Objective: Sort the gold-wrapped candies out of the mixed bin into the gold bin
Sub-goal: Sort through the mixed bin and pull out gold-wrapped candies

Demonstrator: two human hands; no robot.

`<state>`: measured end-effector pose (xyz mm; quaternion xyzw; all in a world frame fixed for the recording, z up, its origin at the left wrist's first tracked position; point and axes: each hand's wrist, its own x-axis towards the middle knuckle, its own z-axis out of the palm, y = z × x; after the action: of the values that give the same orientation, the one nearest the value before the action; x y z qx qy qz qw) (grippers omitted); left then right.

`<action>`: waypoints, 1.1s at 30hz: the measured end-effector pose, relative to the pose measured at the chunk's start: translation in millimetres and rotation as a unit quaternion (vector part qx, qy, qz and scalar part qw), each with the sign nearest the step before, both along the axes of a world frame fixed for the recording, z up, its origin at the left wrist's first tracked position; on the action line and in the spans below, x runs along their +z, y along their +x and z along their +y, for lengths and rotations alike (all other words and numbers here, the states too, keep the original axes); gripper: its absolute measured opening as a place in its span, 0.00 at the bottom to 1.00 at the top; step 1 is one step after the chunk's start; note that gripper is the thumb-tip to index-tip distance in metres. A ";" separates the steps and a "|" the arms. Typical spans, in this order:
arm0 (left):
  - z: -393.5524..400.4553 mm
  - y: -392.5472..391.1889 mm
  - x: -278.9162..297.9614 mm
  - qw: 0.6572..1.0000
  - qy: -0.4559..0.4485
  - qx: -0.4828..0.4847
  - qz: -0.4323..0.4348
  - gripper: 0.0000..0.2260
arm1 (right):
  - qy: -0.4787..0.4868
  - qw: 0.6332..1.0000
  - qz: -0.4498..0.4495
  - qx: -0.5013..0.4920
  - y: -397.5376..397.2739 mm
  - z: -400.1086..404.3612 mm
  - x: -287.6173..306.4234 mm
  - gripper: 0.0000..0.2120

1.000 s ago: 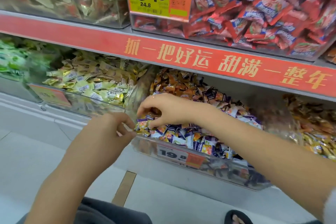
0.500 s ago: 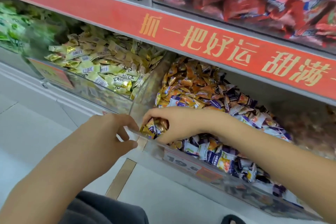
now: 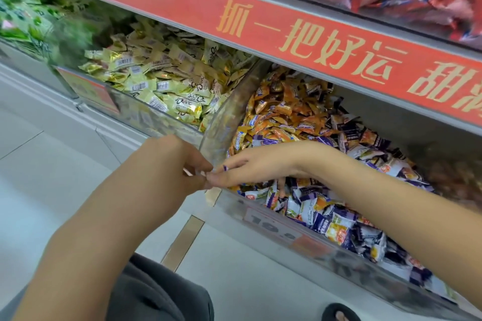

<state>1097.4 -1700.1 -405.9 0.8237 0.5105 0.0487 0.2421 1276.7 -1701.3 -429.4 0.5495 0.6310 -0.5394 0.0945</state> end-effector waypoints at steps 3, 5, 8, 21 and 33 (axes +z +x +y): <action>-0.6 -1.0 0.7 1.000 -0.006 0.013 -0.015 0.09 | 0.029 0.999 0.039 -0.022 5.5 -6.5 2.9 0.19; -1.0 -2.2 0.6 0.999 -0.014 0.023 -0.023 0.10 | 0.053 0.997 0.054 -0.035 10.4 -11.6 3.9 0.21; -2.4 -2.9 0.3 0.999 -0.010 0.021 -0.025 0.12 | 0.053 0.993 0.052 -0.091 20.4 -18.2 10.6 0.16; -18.1 18.2 12.0 0.965 0.109 -0.075 -0.228 0.29 | 0.007 0.924 0.287 -0.252 41.3 -32.0 26.8 0.12; -6.5 45.7 7.9 0.919 -0.210 0.006 -0.334 0.16 | -0.037 0.882 0.329 -0.336 39.2 -43.4 24.8 0.19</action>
<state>1143.1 -1706.6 -398.0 0.6869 0.4033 0.2135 0.5656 1315.9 -1744.8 -404.6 0.5152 0.3825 -0.7119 -0.2852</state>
